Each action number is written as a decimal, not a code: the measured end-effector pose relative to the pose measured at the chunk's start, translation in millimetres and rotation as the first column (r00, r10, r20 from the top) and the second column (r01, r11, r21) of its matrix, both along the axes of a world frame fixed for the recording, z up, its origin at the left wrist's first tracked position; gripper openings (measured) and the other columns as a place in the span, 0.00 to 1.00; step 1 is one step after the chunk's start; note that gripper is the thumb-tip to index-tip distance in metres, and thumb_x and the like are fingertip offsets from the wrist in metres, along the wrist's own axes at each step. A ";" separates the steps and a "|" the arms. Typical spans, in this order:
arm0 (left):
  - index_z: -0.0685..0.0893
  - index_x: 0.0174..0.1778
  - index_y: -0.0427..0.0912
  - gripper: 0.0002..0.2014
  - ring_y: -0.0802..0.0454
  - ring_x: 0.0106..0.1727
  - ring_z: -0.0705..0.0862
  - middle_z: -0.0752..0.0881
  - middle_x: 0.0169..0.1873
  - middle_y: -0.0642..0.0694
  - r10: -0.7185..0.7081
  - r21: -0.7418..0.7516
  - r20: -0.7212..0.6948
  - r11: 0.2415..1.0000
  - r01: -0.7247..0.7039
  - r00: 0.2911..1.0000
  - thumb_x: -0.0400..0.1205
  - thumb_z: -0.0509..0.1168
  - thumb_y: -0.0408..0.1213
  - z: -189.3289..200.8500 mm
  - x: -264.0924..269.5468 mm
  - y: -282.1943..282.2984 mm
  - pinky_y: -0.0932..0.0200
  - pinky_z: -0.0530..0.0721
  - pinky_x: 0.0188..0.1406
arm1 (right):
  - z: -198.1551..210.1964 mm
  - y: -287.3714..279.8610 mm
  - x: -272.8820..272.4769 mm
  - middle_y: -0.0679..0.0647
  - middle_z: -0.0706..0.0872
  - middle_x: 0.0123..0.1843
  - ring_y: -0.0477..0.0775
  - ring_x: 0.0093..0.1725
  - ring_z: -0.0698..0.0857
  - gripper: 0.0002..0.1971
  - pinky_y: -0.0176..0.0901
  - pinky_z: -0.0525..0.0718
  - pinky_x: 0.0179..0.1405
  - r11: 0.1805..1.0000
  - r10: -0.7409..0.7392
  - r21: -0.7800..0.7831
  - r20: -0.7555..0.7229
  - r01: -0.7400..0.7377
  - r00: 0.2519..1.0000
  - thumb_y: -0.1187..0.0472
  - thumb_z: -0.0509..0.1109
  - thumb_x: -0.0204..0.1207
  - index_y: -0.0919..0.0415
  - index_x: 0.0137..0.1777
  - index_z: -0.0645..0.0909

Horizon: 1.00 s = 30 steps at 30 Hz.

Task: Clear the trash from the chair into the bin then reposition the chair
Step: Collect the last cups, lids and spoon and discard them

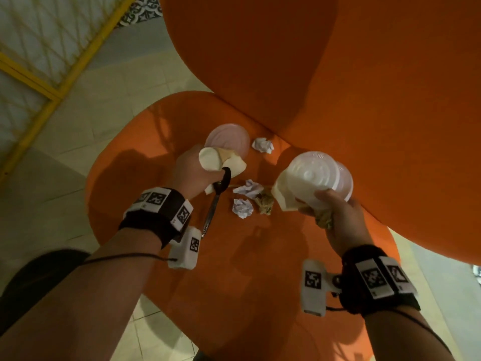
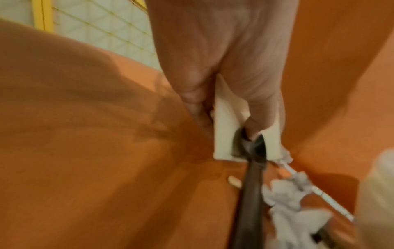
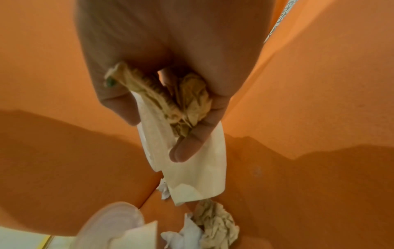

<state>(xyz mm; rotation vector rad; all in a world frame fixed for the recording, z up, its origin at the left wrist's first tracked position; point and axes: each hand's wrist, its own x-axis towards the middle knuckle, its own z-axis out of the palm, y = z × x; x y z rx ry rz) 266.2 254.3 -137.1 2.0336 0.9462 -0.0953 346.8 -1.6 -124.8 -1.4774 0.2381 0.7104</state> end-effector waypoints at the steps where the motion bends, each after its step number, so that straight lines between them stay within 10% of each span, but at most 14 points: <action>1: 0.78 0.61 0.37 0.25 0.49 0.55 0.81 0.83 0.55 0.44 -0.019 -0.055 0.017 0.998 0.020 1.000 0.69 0.77 0.32 5.8 0.4 -3.1 0.56 0.78 0.49 | -1.4 -2.9 -0.6 0.55 0.86 0.57 0.63 0.57 0.86 0.14 0.56 0.86 0.45 1.000 -0.007 -0.008 0.000 0.007 1.000 0.69 0.65 0.77 0.47 0.55 0.79; 9: 0.77 0.66 0.43 0.28 0.47 0.63 0.81 0.83 0.62 0.45 -0.638 -0.065 -0.217 0.764 0.642 0.738 0.69 0.76 0.37 9.2 5.9 -68.7 0.56 0.79 0.57 | 1.7 -24.0 5.1 0.56 0.88 0.55 0.66 0.55 0.86 0.17 0.62 0.86 0.49 0.998 -0.059 -0.008 0.000 0.059 0.998 0.59 0.70 0.65 0.51 0.56 0.81; 13: 0.77 0.68 0.42 0.30 0.45 0.79 0.63 0.70 0.74 0.43 -0.623 0.052 -0.241 0.757 0.651 0.744 0.69 0.76 0.38 -4.4 4.1 -81.5 0.50 0.64 0.78 | 2.3 -33.3 4.1 0.55 0.88 0.54 0.65 0.55 0.86 0.13 0.65 0.85 0.53 0.999 -0.052 -0.015 0.001 0.052 0.999 0.63 0.70 0.70 0.50 0.54 0.81; 19: 0.84 0.53 0.48 0.23 0.43 0.80 0.53 0.61 0.79 0.47 -0.629 0.225 -0.258 0.699 0.679 0.733 0.63 0.77 0.45 -11.5 11.7 -74.3 0.40 0.59 0.77 | 0.3 -46.3 0.7 0.58 0.88 0.54 0.66 0.55 0.87 0.11 0.67 0.85 0.55 0.997 -0.062 -0.039 -0.023 0.061 0.998 0.67 0.66 0.77 0.50 0.52 0.80; 30: 0.71 0.73 0.53 0.39 0.44 0.72 0.67 0.70 0.69 0.48 -0.661 0.039 -0.364 0.693 0.720 0.656 0.66 0.78 0.44 -14.4 11.5 -70.6 0.45 0.71 0.70 | -6.0 -44.0 -10.1 0.64 0.88 0.54 0.66 0.48 0.88 0.20 0.59 0.85 0.45 0.998 -0.050 0.028 -0.165 0.056 0.985 0.61 0.71 0.65 0.56 0.59 0.78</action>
